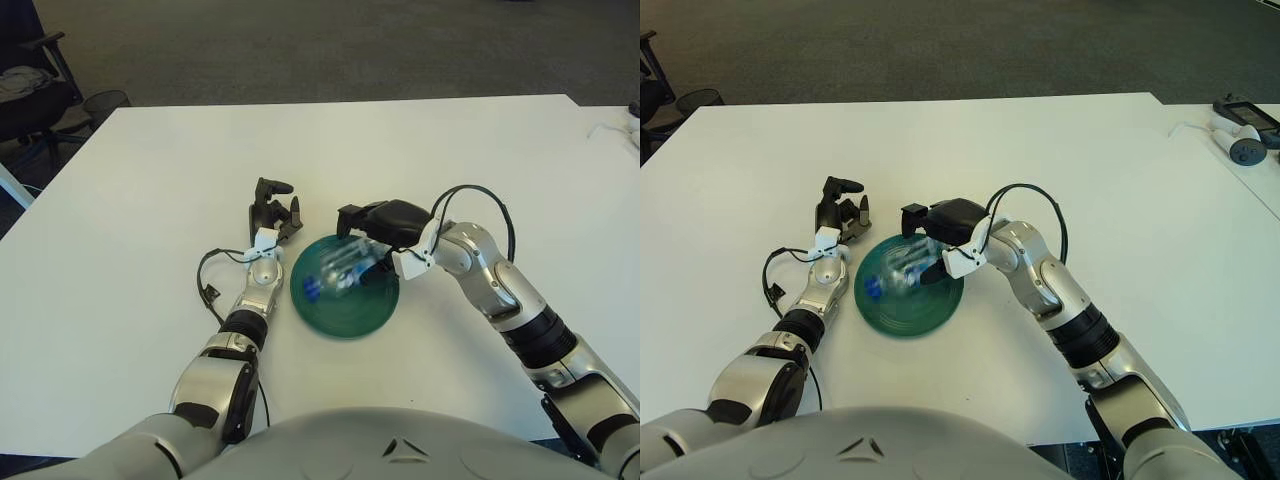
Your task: Put the bottle into the plate.
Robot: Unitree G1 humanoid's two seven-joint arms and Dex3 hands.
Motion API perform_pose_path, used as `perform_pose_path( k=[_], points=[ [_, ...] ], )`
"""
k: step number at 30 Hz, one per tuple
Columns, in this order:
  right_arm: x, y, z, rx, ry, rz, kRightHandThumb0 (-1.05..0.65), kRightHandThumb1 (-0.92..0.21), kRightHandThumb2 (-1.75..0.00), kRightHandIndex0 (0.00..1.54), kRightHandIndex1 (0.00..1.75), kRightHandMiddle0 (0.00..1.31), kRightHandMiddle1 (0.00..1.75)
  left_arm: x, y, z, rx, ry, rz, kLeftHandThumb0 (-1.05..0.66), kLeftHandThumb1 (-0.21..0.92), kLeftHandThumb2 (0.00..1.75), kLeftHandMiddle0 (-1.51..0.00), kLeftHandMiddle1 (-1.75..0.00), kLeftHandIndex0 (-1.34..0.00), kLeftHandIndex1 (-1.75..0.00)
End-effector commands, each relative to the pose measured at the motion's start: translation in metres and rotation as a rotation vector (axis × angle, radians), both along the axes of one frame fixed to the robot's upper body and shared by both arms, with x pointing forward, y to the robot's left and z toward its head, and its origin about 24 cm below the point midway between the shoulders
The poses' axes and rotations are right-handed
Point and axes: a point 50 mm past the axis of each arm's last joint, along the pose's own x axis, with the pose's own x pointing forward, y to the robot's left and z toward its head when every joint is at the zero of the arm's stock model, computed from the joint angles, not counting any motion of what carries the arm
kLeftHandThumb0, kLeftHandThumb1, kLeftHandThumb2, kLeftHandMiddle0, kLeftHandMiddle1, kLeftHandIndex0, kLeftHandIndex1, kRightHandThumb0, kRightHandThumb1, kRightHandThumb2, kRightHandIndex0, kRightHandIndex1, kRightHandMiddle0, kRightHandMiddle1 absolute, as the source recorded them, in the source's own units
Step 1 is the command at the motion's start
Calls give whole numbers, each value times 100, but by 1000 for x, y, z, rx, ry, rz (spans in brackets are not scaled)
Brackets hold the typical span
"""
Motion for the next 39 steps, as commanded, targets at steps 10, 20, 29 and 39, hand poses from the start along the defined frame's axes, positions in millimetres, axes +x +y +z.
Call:
perform_pose_path(
  k=[10,20,29,39],
  points=[
    [10,-6,5,-42,-25,23,-87,-92,-60,36,23,0,74,-20,5,-30,-8,162,30,-39,65,89,-93,-175,-37,-175],
    [13,-10,4,-76,9,12,-87,-92,-71,35,12,0,60,-20,4,-30,2,164,31,-39,65,89,-95,-175,-37,-175],
    [16,-13,5,-98,20,-5,-86,-92,-74,34,8,0,50,-20,2,-30,-3,159,33,-39,64,90,-94,-175,-37,-175],
    [32,-35,51,60,-72,-113,-87,-92,-76,32,4,0,54,-21,2,-30,-14,152,22,-39,65,89,-93,-175,-37,-175]
  ],
)
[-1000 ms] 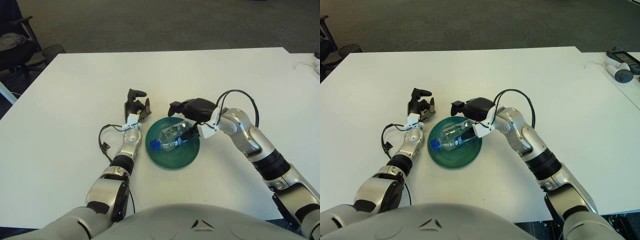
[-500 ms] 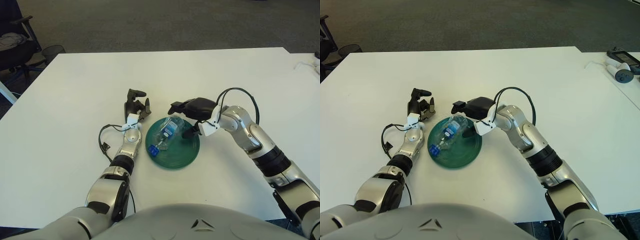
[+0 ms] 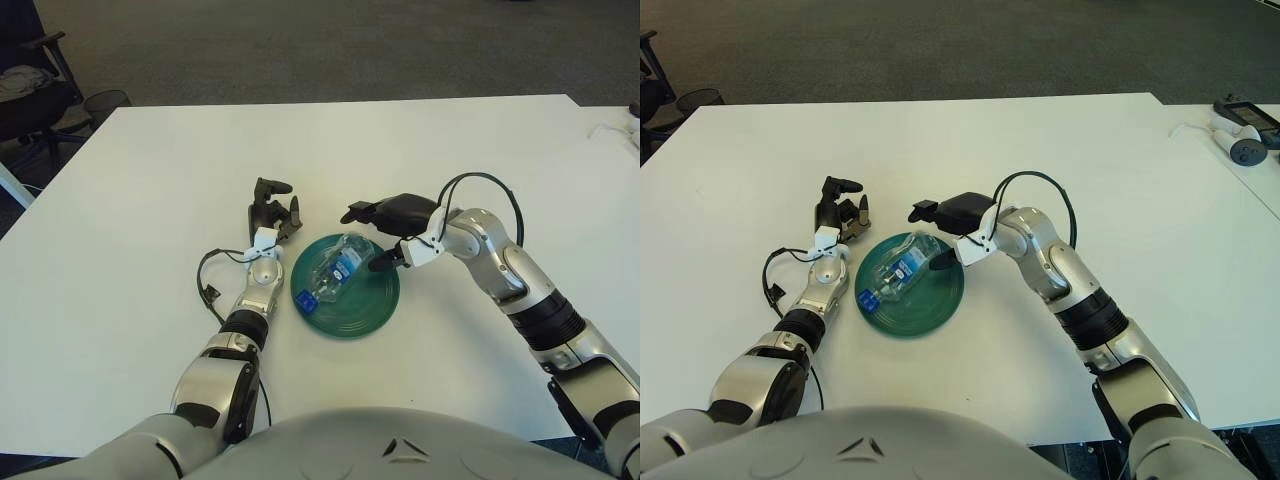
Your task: Put the bottle into the plate.
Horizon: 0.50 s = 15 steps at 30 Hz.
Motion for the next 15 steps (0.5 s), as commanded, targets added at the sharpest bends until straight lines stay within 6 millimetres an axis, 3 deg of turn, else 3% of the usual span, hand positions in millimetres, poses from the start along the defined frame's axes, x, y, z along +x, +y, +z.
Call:
perform_pose_path(
  k=[1,7,12,15],
  points=[
    [15,-18,51,119,-135,-70,-86,-92,-76,32,4,0,58,-21,4,-30,-4,144,12,-39,65,89,-93,-175,-37,-175],
    [17,-34,90,407,-237,-143,-82,-92,-70,39,5,0,79,-22,6,-30,-13,137,4,-39,64,90,-94,-175,-38,-175],
    [13,-42,90,593,-280,-213,-77,-92,-66,45,6,2,88,-23,6,-30,-11,130,3,-40,63,92,-94,-175,-38,-175],
    [4,-62,81,831,-228,-312,-73,-92,-59,51,8,8,94,-23,5,-30,-16,133,-4,-40,63,92,-94,-175,-38,-175]
  ],
)
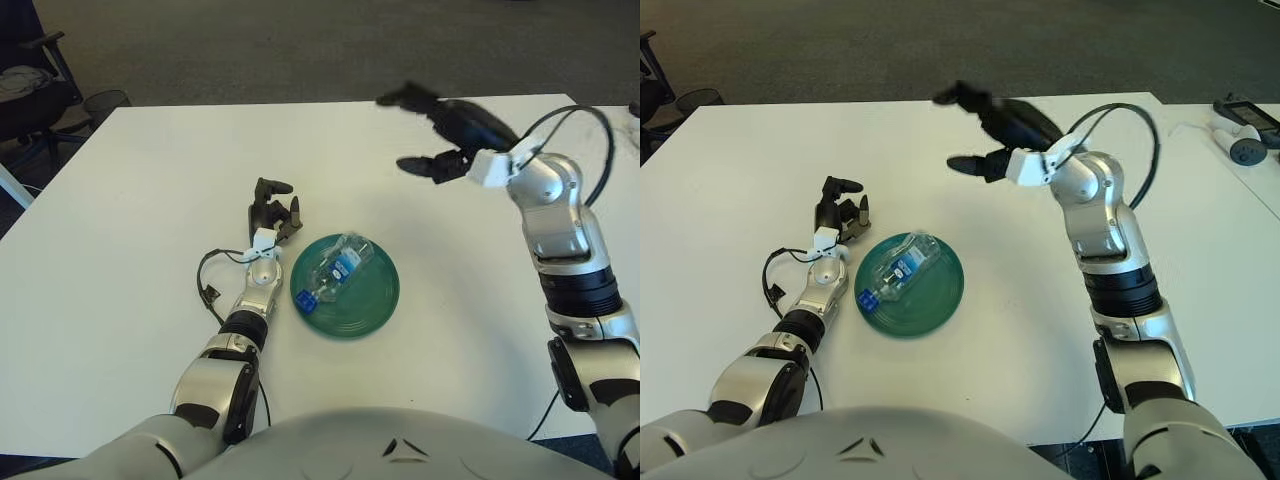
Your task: Put the bottle into the plate.
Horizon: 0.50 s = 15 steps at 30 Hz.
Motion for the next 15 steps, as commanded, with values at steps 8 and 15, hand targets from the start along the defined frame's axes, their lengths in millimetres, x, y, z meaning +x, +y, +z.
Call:
perform_pose_path(
  k=[8,15],
  points=[
    [-8,-27,-40,540,146,-110,-61,-92,-43,64,20,26,104,-23,7,-31,12,144,14,-39,63,91,-92,-175,-38,-175],
    [-4,-29,-65,784,203,-163,-38,-92,-37,48,85,35,151,-24,8,-32,26,154,27,-39,64,90,-92,-175,-37,-175]
  ],
)
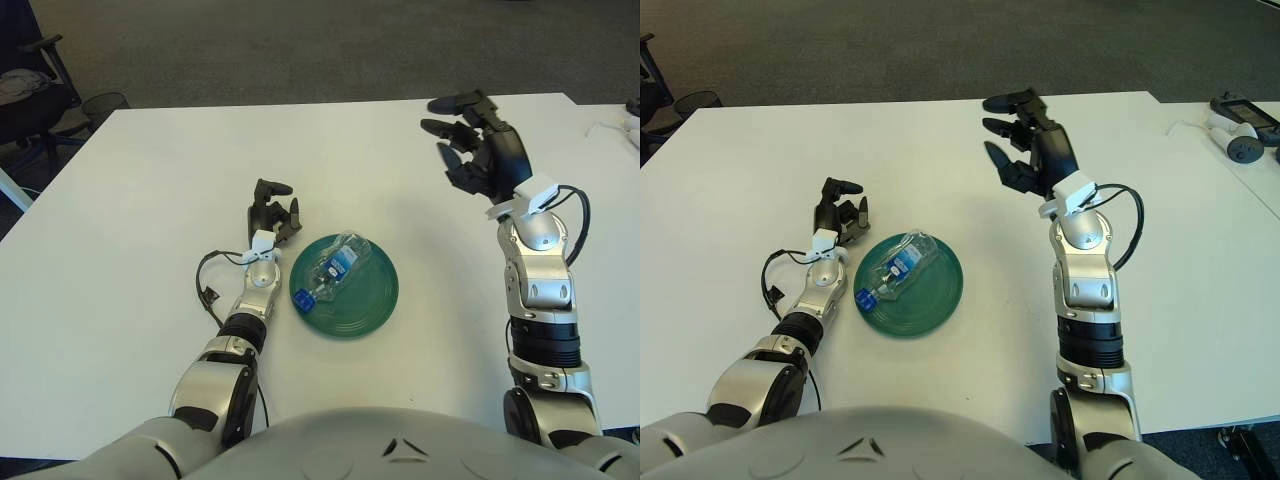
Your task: Put the bottle into the plate.
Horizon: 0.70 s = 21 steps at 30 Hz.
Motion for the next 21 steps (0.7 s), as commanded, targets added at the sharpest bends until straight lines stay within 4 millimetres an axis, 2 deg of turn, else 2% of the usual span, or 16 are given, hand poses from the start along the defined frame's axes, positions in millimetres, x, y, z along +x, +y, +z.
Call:
perform_pose_path(
  k=[1,2,4,7,14,16,21],
  points=[
    [2,-1,-17,114,38,-13,-37,-92,-36,48,90,36,152,-22,6,-31,17,152,31,-39,64,90,-92,-175,-37,-175],
    [2,-3,-21,134,46,-18,-37,-92,-36,47,97,37,153,-22,6,-31,17,152,32,-39,64,89,-92,-175,-37,-175],
    [2,-8,-34,190,67,-36,-19,-92,-33,46,122,37,147,-23,7,-31,16,152,32,-39,65,89,-92,-175,-37,-175],
    [2,-9,-43,237,73,-53,-6,-90,-32,47,138,37,141,-23,7,-31,14,156,32,-39,65,89,-92,-175,-37,-175],
    [0,-6,-57,284,85,-70,-1,-84,-42,51,146,37,138,-24,8,-31,13,154,33,-39,65,88,-91,-175,-37,-175],
    [-1,-5,-78,299,150,-88,-1,-81,-46,52,147,37,139,-24,7,-30,20,151,32,-39,65,88,-91,-175,-36,-175],
    [2,-9,-111,280,262,-130,0,-78,-53,51,146,36,144,-24,7,-29,37,141,28,-39,66,88,-91,-175,-36,-175]
  ],
)
